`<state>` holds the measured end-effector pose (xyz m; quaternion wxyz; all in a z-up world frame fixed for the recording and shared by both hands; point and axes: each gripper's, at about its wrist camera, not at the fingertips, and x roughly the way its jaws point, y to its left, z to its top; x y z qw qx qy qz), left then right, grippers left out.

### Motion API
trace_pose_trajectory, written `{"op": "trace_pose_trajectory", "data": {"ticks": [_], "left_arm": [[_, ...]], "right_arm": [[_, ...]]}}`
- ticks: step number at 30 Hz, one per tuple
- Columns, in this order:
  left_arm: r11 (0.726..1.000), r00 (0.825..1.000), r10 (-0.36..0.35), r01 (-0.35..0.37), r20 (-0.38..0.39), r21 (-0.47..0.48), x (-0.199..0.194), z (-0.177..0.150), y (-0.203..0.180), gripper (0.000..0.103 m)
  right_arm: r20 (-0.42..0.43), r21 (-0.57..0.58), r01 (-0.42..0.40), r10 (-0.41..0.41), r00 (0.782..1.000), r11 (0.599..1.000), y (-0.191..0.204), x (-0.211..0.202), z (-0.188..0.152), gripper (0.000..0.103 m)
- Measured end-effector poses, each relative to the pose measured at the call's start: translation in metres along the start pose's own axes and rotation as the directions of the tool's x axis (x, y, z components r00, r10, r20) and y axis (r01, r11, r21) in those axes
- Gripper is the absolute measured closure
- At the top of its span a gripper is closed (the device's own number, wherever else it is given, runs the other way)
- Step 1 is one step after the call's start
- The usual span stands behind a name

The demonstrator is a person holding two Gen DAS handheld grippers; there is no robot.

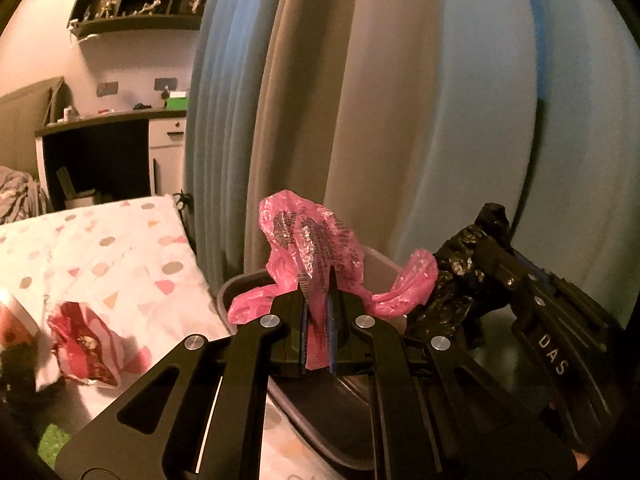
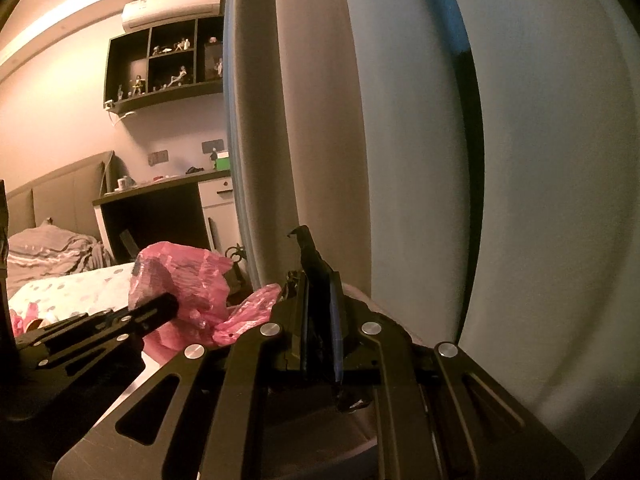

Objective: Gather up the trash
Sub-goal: 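Carry both bags over the grey bin and open both tools to drop them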

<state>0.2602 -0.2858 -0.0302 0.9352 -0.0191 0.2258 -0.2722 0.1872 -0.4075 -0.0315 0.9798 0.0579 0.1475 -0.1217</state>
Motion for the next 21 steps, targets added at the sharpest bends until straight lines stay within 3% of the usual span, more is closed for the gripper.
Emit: {"op": "trace_pose_trajectory", "data": {"ticks": [11, 13, 15, 16, 21], "left_arm": [[0.998, 0.998, -0.057, 0.056, -0.035, -0.022, 0.017, -0.004, 0.005, 0.091], [0.997, 0.997, -0.071, 0.070, -0.035, -0.027, 0.018, -0.004, 0.007, 0.081], [0.996, 0.996, -0.085, 0.083, -0.040, -0.038, 0.019, -0.005, 0.009, 0.057], [0.995, 0.995, -0.090, 0.089, -0.037, -0.049, 0.018, -0.006, 0.011, 0.051], [0.993, 0.997, -0.076, 0.074, -0.024, -0.091, 0.011, -0.004, 0.020, 0.033]], "right_arm": [[-0.016, 0.005, -0.019, 0.019, 1.000, 1.000, -0.004, 0.009, 0.001, 0.089], [-0.019, 0.003, -0.023, 0.023, 1.000, 1.000, -0.003, 0.007, 0.000, 0.082], [-0.019, 0.005, -0.023, 0.023, 1.000, 1.000, -0.003, 0.009, 0.003, 0.073], [-0.017, 0.010, -0.024, 0.024, 1.000, 1.000, -0.004, 0.009, 0.003, 0.068], [-0.016, 0.025, -0.014, 0.014, 1.000, 1.000, -0.007, 0.006, 0.004, 0.067]]}}
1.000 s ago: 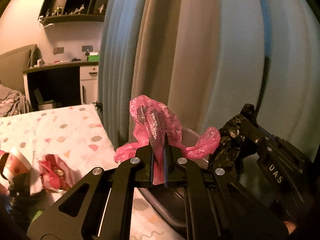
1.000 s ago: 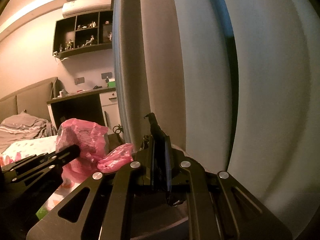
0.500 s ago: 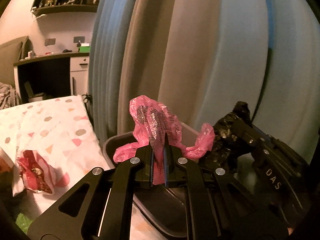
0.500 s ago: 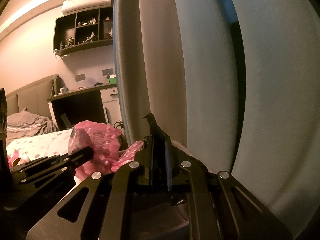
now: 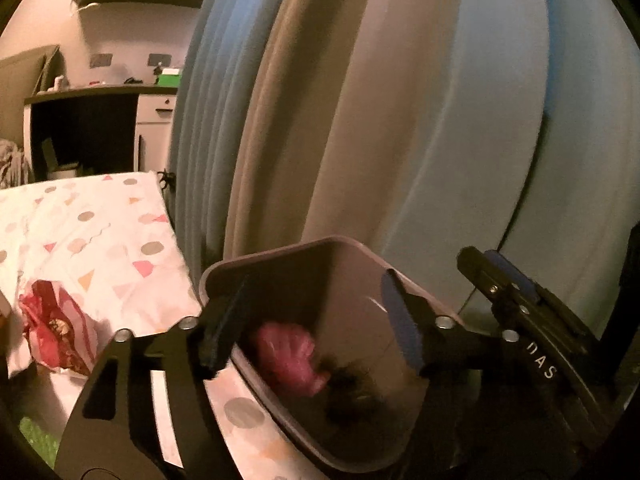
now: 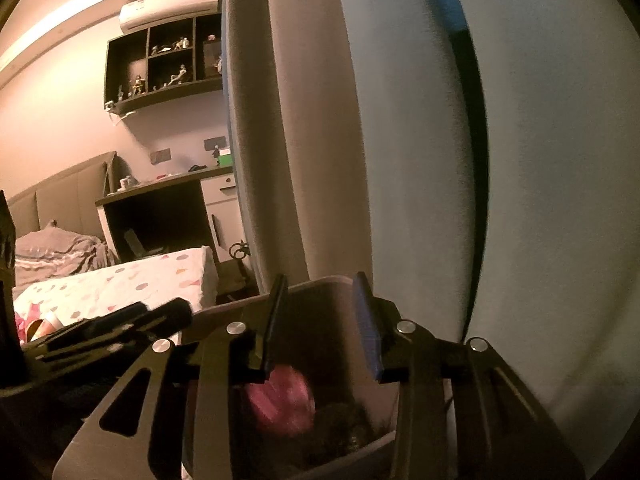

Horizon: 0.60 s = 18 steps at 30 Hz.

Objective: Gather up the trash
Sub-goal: 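Carry both bags over the grey bin and open both tools to drop them, then move both tools back over the table toward the green foam sleeve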

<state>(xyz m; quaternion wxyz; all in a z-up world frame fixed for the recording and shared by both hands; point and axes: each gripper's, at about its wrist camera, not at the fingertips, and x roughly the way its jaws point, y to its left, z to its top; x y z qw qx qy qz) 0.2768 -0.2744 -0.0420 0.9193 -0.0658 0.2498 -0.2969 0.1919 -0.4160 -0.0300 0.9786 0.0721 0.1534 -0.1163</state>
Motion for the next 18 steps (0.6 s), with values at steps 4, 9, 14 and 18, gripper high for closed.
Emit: {"op": "trace_pose_trajectory", "data": {"ticks": [4, 9, 14, 18], "left_arm": [[0.999, 0.998, 0.053, -0.053, 0.043, 0.000, -0.015, 0.001, 0.004, 0.025], [0.990, 0.987, 0.139, -0.139, 0.087, -0.001, -0.048, -0.001, 0.004, 0.018], [0.966, 0.958, 0.255, -0.259, 0.133, 0.011, -0.090, -0.010, 0.008, 0.016], [0.945, 0.936, 0.326, -0.324, 0.137, -0.033, -0.128, -0.019, 0.024, 0.016]], "right_arm": [[0.014, 0.004, 0.015, -0.015, 1.000, 1.000, 0.000, -0.011, 0.000, 0.057], [0.054, -0.011, 0.020, -0.020, 0.998, 1.000, 0.008, -0.035, -0.002, 0.041], [0.071, -0.031, 0.002, 0.000, 0.997, 1.000, 0.022, -0.056, -0.005, 0.027], [0.067, -0.041, -0.036, 0.039, 0.997, 0.998, 0.037, -0.072, -0.010, 0.024]]}}
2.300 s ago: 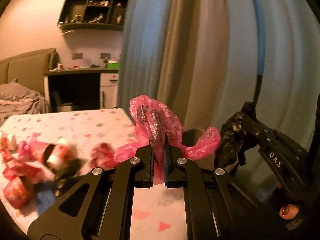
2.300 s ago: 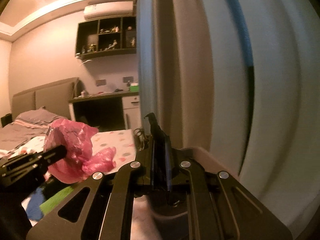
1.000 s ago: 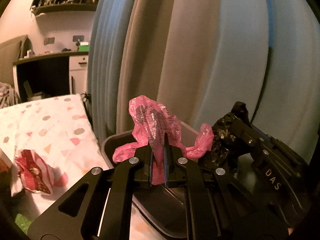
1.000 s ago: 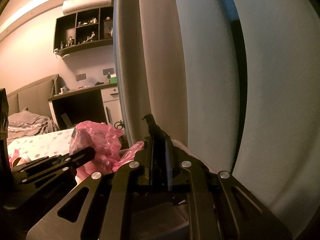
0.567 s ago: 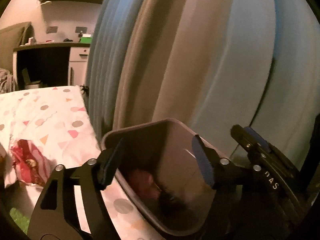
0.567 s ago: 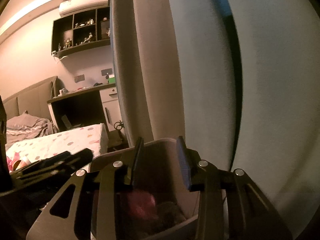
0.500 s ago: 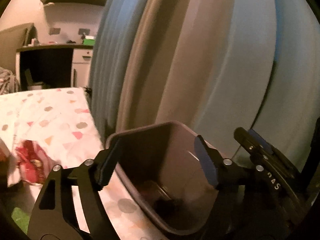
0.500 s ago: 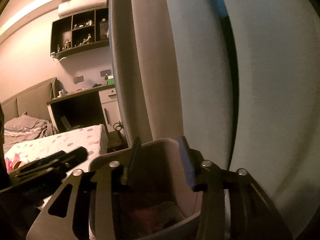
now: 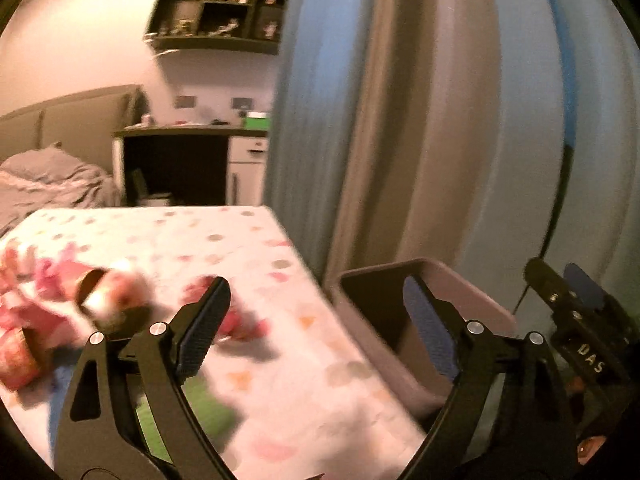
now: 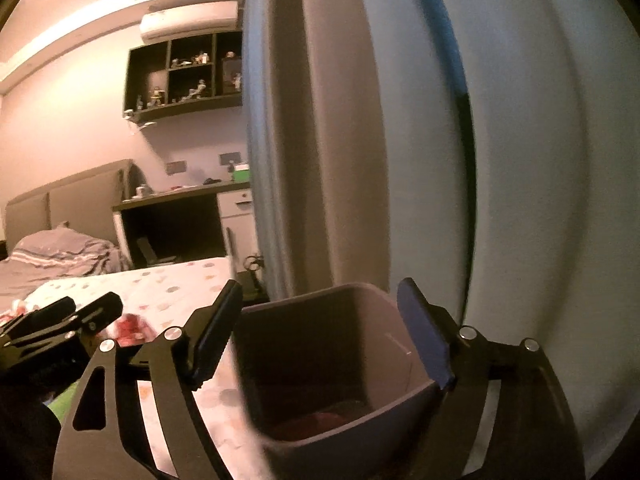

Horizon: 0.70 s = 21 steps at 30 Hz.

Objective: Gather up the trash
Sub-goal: 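Move both tools back over the table toward the green foam sleeve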

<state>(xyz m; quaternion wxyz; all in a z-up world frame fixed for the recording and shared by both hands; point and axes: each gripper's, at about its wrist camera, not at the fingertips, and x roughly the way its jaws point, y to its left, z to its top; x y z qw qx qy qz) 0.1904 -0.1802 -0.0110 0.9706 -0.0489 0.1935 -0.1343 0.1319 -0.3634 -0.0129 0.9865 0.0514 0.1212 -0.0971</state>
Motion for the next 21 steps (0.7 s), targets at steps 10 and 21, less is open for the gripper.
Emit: {"op": "trace_pose_trajectory", "data": {"ticks": [10, 21], "left_arm": [[0.975, 0.976, 0.219, -0.218, 0.020, -0.053, -0.073, -0.018, 0.093, 0.016], [0.911, 0.915, 0.398, -0.386, 0.066, -0.146, -0.148, -0.032, 0.181, 0.016]], "right_arm": [[-0.049, -0.044, -0.170, 0.168, 0.985, 0.984, 0.072, -0.032, -0.018, 0.021], [-0.205, -0.094, -0.349, 0.325, 0.923, 0.933, 0.168, -0.039, -0.054, 0.021]]}}
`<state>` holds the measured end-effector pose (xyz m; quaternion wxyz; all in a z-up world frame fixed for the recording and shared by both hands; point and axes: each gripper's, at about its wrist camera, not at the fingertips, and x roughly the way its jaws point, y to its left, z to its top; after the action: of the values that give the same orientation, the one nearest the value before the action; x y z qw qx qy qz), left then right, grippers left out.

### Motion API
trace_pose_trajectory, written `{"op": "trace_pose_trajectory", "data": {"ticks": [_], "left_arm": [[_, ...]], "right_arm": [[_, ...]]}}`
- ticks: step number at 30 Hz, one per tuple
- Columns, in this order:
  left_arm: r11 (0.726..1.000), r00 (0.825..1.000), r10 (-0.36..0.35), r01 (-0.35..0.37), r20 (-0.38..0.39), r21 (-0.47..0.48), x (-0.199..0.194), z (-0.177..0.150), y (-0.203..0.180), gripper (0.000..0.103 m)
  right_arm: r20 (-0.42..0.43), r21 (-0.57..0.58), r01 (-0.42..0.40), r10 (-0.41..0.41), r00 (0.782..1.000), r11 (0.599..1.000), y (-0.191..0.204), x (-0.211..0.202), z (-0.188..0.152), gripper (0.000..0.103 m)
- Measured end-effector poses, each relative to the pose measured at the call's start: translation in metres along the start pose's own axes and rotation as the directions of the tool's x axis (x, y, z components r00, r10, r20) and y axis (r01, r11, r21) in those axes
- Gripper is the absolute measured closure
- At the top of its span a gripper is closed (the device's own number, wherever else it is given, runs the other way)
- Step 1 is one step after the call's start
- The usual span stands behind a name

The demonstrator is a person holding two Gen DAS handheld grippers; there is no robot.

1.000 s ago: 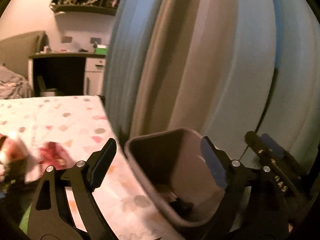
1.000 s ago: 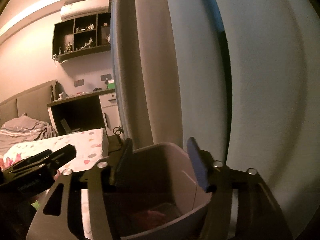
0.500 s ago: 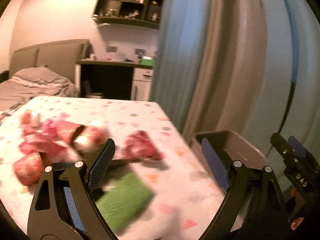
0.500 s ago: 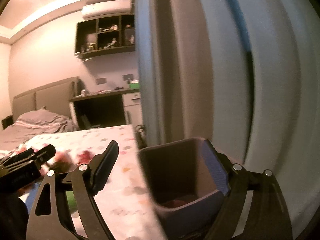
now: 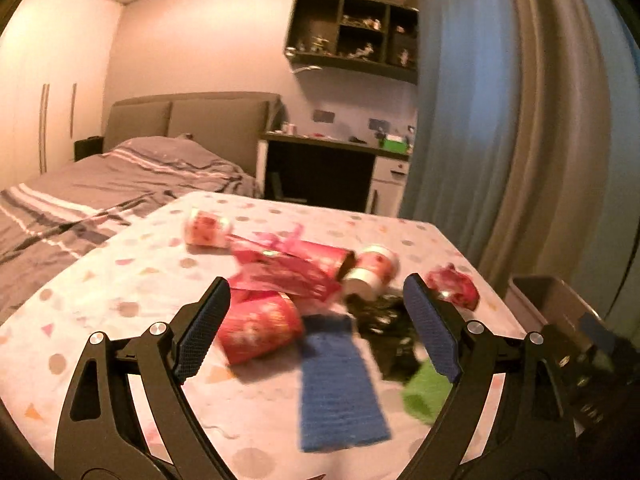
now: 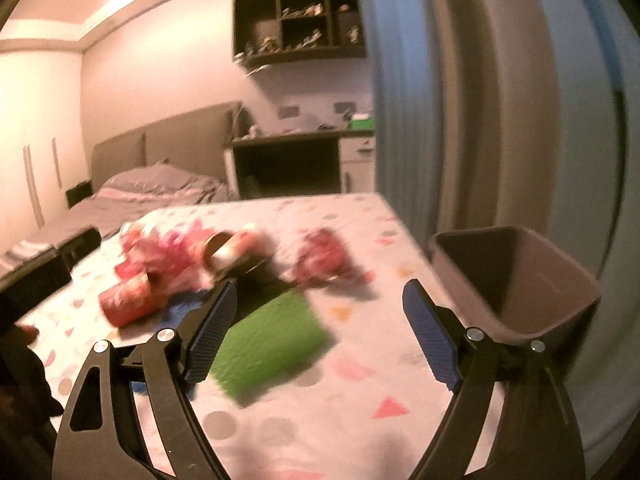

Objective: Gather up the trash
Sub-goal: 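Move both tools back over the table toward the green foam sleeve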

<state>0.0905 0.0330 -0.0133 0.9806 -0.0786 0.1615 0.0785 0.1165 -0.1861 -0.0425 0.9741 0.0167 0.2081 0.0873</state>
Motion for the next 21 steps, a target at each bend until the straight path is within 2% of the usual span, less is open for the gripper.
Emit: {"op": "trace_pose_trajectory", "data": {"ticks": [5, 10, 21], "left_arm": [[0.999, 0.999, 0.037, -0.037, 0.007, -0.027, -0.004, 0.001, 0.024, 0.016], [0.996, 0.998, 0.055, -0.054, 0.021, -0.065, -0.010, 0.005, 0.041, 0.016], [0.995, 0.998, 0.057, -0.054, 0.027, -0.085, -0.007, 0.007, 0.048, 0.016]], "right_arm": [[-0.056, -0.038, -0.030, 0.027, 0.998, 0.999, 0.025, 0.014, -0.005, 0.021], [-0.149, -0.098, -0.063, 0.047, 0.988, 0.993, 0.046, 0.031, -0.014, 0.021], [-0.276, -0.206, -0.096, 0.036, 0.961, 0.974, 0.071, 0.056, -0.035, 0.026]]}}
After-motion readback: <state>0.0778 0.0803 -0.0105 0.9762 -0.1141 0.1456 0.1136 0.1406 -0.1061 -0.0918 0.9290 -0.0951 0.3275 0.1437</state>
